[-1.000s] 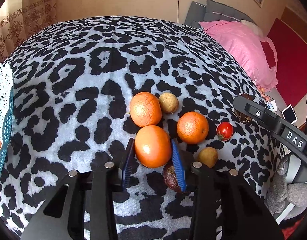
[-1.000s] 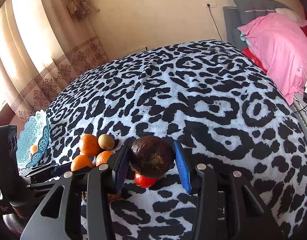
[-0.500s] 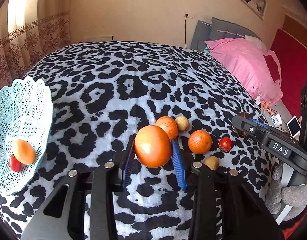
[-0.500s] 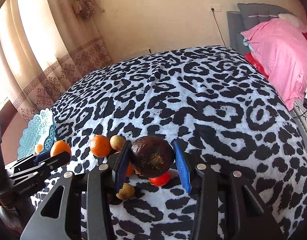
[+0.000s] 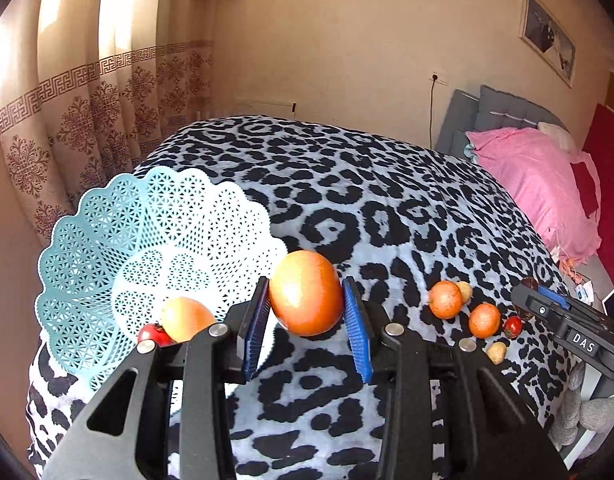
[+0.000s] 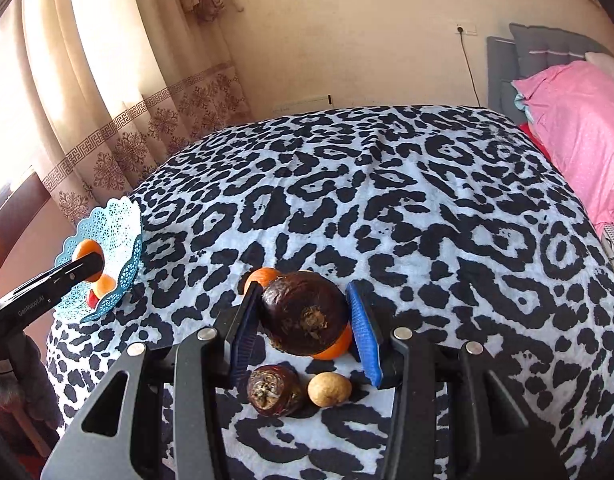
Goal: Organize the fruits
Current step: 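Carry the orange into the blue basket and open the left tool, then carry the passion fruit into the blue basket and open the right tool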
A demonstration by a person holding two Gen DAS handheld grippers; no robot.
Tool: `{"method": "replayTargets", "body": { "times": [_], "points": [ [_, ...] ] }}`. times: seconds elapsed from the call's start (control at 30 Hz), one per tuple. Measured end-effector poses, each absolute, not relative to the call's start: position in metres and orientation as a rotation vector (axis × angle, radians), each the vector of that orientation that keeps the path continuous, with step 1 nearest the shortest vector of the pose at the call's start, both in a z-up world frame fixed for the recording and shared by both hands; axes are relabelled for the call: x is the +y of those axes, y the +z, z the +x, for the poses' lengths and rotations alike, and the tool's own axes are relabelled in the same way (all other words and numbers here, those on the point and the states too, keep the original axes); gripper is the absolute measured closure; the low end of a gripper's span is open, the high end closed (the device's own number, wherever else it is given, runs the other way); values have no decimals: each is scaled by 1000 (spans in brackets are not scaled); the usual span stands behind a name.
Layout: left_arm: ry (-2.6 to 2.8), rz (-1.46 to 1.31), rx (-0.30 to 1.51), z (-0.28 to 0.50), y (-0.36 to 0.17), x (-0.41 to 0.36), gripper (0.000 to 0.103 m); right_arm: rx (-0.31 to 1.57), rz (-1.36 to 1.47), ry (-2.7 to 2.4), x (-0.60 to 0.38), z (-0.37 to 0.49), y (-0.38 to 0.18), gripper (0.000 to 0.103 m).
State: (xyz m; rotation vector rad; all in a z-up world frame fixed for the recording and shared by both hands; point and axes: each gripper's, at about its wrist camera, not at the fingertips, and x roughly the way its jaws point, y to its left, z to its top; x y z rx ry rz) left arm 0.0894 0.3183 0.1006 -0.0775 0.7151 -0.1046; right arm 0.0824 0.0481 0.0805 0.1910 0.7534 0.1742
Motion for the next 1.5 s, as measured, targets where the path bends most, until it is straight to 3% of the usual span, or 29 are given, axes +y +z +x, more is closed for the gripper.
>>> {"method": "replayTargets", "body": {
  "times": [0.53, 0.57, 0.6, 0.67, 0.7, 1.0, 1.5],
  "points": [
    [80, -186, 680, 91, 101, 411, 64, 779, 126, 247, 108, 92, 82, 59],
    [82, -191, 678, 90, 101, 414, 58, 780, 123, 251, 111, 93, 82, 59],
    [84, -196, 675, 90, 102, 417, 43, 781, 120, 255, 114, 93, 82, 59],
    [104, -198, 656, 87, 105, 421, 25, 783, 116, 263, 119, 95, 82, 59],
    [110, -197, 644, 85, 106, 423, 22, 783, 113, 268, 122, 95, 82, 59],
    [160, -145, 563, 66, 121, 429, 5, 771, 90, 343, 160, 102, 91, 59],
    [195, -160, 523, 37, 129, 446, 3, 774, 60, 466, 247, 139, 91, 59]
  ]
}}
